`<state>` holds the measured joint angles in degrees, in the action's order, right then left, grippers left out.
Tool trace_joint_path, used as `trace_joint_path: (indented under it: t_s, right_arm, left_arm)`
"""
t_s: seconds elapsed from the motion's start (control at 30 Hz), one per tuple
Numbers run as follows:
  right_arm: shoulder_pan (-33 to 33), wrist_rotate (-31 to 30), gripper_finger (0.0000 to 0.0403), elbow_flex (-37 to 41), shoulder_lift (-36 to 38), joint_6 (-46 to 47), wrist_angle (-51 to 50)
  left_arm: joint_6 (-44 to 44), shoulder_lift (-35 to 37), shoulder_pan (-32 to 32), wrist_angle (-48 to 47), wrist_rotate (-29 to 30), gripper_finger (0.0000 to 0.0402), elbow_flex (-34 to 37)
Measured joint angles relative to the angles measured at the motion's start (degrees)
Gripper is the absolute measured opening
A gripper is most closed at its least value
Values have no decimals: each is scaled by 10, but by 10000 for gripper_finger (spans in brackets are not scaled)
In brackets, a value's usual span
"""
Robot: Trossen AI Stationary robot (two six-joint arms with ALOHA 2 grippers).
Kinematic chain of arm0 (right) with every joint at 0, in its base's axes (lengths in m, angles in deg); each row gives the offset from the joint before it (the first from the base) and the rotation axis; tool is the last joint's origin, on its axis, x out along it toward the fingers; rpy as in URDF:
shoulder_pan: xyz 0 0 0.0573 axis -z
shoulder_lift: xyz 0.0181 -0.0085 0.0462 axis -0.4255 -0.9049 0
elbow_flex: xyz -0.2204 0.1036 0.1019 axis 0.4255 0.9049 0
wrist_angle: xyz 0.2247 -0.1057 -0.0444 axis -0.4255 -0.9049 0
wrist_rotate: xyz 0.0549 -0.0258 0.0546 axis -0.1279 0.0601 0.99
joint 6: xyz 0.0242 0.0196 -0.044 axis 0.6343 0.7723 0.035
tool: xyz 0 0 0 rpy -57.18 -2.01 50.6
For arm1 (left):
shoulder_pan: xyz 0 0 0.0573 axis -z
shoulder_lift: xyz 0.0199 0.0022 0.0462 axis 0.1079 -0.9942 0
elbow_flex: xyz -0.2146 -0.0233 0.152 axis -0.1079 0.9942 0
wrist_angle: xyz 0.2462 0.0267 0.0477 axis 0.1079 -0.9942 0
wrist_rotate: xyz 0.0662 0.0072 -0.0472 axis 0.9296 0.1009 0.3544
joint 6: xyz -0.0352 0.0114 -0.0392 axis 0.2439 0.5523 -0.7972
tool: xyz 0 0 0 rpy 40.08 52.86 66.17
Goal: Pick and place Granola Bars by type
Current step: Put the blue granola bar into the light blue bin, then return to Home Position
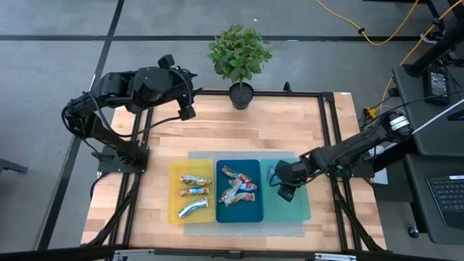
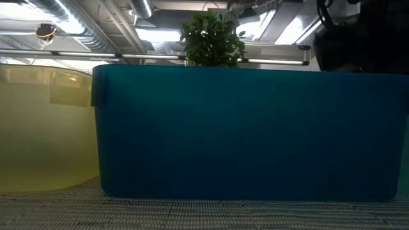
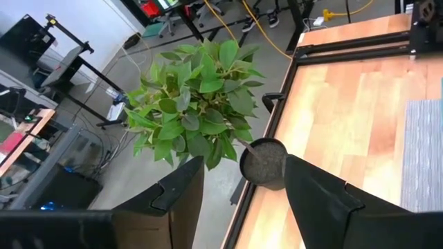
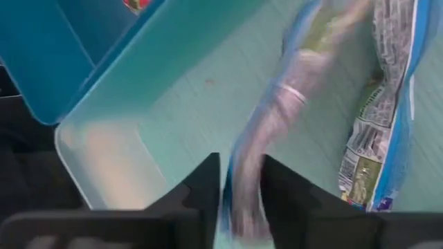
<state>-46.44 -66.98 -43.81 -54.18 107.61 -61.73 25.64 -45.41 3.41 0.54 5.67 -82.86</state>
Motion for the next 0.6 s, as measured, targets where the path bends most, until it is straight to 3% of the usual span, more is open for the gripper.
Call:
trace_joint_path:
  t_s: [0.2,0.33,0.47,0.6]
  right_arm:
    - [18,-1,193,-14,4,-5,-24]
    - [49,-37,237,-32,28,-88,-42]
    - [95,-147,237,-82,69,-233,-79]
    - [148,-265,197,-139,113,-390,-91]
  left_arm:
    - [-8,0,0,-5,3,187,0]
    - [-22,1,0,-8,7,186,0]
    - [-49,12,0,-9,7,185,0]
    - [-78,39,0,-13,4,184,0]
